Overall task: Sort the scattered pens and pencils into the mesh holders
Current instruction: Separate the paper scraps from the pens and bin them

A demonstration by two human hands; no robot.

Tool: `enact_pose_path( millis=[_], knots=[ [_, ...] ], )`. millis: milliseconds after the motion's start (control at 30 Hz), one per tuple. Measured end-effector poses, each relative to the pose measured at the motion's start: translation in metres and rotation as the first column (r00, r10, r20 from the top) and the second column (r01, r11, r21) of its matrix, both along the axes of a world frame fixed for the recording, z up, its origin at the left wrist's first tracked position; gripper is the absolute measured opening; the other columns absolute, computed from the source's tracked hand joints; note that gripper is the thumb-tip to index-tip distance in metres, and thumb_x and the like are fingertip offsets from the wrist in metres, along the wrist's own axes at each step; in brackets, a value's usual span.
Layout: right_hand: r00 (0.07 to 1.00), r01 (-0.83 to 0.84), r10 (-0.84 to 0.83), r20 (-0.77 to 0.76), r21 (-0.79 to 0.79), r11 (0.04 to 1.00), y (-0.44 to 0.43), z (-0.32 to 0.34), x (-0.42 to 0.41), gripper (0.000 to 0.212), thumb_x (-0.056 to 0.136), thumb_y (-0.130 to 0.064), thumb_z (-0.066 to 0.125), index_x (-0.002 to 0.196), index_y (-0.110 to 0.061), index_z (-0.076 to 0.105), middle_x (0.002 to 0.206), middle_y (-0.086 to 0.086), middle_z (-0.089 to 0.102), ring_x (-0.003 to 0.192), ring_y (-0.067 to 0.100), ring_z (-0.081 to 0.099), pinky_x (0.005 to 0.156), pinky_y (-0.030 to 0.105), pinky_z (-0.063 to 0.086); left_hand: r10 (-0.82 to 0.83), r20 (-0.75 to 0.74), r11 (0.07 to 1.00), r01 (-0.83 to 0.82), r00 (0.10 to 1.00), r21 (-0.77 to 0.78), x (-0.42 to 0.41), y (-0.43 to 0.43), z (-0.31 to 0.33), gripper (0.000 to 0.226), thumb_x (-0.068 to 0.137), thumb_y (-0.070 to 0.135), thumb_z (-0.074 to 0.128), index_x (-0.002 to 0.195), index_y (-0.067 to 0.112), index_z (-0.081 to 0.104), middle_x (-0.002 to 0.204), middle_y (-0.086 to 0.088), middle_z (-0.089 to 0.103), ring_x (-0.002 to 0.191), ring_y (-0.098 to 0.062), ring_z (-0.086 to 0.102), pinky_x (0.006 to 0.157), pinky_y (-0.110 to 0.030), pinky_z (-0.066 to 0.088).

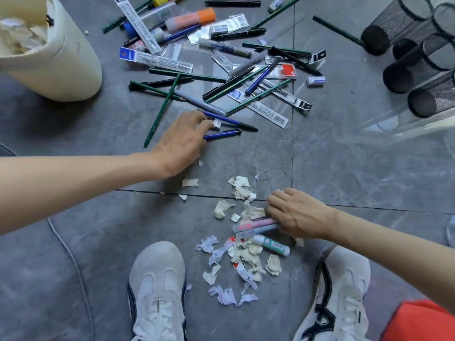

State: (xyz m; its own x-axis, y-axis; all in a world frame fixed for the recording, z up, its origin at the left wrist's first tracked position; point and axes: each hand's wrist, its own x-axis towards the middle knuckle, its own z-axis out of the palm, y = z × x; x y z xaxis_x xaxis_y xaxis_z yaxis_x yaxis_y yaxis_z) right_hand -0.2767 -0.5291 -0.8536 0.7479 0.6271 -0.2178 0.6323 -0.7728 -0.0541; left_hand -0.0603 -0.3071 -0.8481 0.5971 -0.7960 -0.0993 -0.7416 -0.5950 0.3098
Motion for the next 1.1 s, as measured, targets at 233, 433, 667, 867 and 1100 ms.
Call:
enact_pose_path(
  millis=[233,433,667,867,1100],
  knots=[
    [0.989,0.129,-0.135,0.067,0.09,0.988,0.005,0.007,-0.001,0.027,0.079,-0.036,0.043,0.069,-0.013,0.054,0.071,0.005,0.053,0.059,0.023,0.051,0.046,0.031,0.04,-0.371,-0.256,0.929,0.358,0.893,-0.098,-0.068,-0.011,0.018,0.056,0.088,0.051,0.037,0.123,0.009,0.051,0.112,-0.011,0.051,0.1,-0.025,0.047,0.084,-0.037,0.043],
    [0.901,0.421,-0.433,0.011,0.211,0.882,0.029,0.017,0.002,0.03,0.081,-0.04,0.042,0.069,-0.014,0.05,0.064,0.002,0.052,0.05,0.022,0.051,0.039,0.025,0.027,-0.432,-0.411,0.839,0.525,0.803,0.145,-0.091,-0.026,0.027,0.022,0.096,0.035,0.044,0.109,0.018,0.045,0.102,0.0,0.058,0.09,-0.021,0.054,0.064,-0.031,0.032],
    [0.657,0.699,-0.666,-0.353,-0.047,0.714,0.029,0.028,-0.001,0.059,0.074,-0.077,0.044,0.086,-0.02,0.048,0.073,-0.003,0.059,0.076,0.022,0.061,0.06,0.031,0.035,-0.095,-0.183,0.978,0.126,0.979,0.166,-0.03,-0.006,0.013,0.015,0.098,0.031,0.04,0.093,0.017,0.041,0.088,-0.003,0.055,0.072,-0.022,0.045,0.059,-0.034,0.034],
    [0.776,0.398,-0.434,-0.457,-0.178,0.9,0.044,0.026,-0.017,0.049,0.084,-0.06,0.053,0.102,-0.014,0.052,0.1,0.007,0.066,0.09,0.033,0.062,0.062,0.032,0.032,0.112,-0.264,0.994,-0.102,0.958,0.05,-0.008,-0.01,-0.003,0.016,0.095,0.03,0.048,0.1,0.016,0.046,0.096,-0.004,0.051,0.084,-0.028,0.053,0.068,-0.038,0.042],
    [0.69,0.695,-0.607,-0.395,0.129,0.707,0.038,0.035,-0.002,0.021,0.074,-0.032,0.048,0.084,-0.015,0.042,0.06,0.006,0.049,0.056,0.031,0.043,0.052,0.029,0.026,-0.083,-0.005,0.996,0.083,0.997,0.028,-0.017,-0.013,0.001,0.049,0.089,0.024,0.058,0.134,0.015,0.042,0.13,-0.013,0.036,0.12,-0.03,0.034,0.101,-0.039,0.019]
  ],
)
